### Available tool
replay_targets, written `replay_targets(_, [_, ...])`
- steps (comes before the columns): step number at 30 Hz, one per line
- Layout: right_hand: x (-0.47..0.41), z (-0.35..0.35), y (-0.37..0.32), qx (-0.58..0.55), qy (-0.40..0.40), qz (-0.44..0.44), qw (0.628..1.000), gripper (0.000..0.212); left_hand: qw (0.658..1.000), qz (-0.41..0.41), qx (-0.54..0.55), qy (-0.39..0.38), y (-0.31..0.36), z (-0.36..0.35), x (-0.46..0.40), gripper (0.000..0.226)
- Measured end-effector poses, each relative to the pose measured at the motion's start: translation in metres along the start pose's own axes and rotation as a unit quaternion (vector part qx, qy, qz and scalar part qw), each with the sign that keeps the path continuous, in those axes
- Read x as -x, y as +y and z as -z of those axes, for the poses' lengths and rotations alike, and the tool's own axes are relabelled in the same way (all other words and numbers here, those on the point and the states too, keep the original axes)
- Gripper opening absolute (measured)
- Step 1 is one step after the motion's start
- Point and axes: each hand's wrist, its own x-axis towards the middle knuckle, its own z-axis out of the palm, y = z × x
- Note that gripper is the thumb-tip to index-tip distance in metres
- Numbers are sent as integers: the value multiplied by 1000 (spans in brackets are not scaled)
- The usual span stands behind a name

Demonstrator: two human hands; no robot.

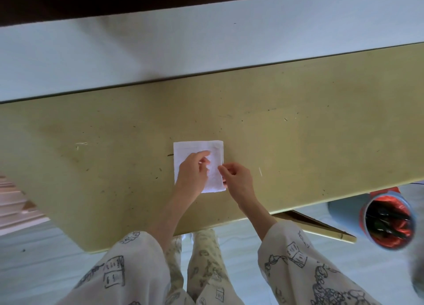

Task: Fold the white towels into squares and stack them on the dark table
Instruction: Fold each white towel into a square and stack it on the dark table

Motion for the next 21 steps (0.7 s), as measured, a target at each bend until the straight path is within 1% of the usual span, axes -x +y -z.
replay_targets(3, [-3,0,-4,20,11,-6,1000,14,999,-7,6,50,-10,16,5,34])
replay_targets(6, [-2,1,-6,33,9,-2,999,7,998,10,5,65,-20,27,8,34])
replay_targets(9, [0,2,-6,49,8,10,999,6,998,22,-4,54,-26,31,8,33])
replay_targets(14, [1,2,-7,64,15,22,998,8,998,15,-60,21,-31,32,6,37])
replay_targets(16, [2,2,-7,71,18,30,997,8,995,-9,-102,7,-30,32,6,40])
replay_targets(18, [2,2,-7,75,21,29,997,7,984,-61,-166,19,-30,32,7,44])
replay_targets(19, [2,2,-8,77,23,27,996,6,971,-102,-213,32,-30,31,7,45])
replay_targets(21, [2,1,-9,79,24,26,996,5,929,-196,-312,39,-37,30,6,50])
